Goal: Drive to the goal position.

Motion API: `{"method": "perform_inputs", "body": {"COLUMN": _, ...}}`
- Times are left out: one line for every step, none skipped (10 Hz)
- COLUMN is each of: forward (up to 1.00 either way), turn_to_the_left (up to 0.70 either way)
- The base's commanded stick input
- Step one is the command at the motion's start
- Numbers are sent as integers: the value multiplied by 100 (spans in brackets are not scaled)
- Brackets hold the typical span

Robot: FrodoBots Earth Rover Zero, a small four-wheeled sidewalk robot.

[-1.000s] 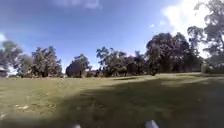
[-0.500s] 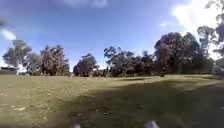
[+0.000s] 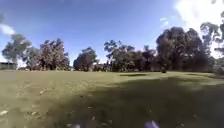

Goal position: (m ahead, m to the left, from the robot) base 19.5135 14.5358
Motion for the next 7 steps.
{"method": "perform_inputs", "body": {"forward": 70, "turn_to_the_left": 3}}
{"method": "perform_inputs", "body": {"forward": 70, "turn_to_the_left": 1}}
{"method": "perform_inputs", "body": {"forward": 70, "turn_to_the_left": 0}}
{"method": "perform_inputs", "body": {"forward": 70, "turn_to_the_left": 0}}
{"method": "perform_inputs", "body": {"forward": 70, "turn_to_the_left": 0}}
{"method": "perform_inputs", "body": {"forward": 70, "turn_to_the_left": 0}}
{"method": "perform_inputs", "body": {"forward": 70, "turn_to_the_left": 0}}
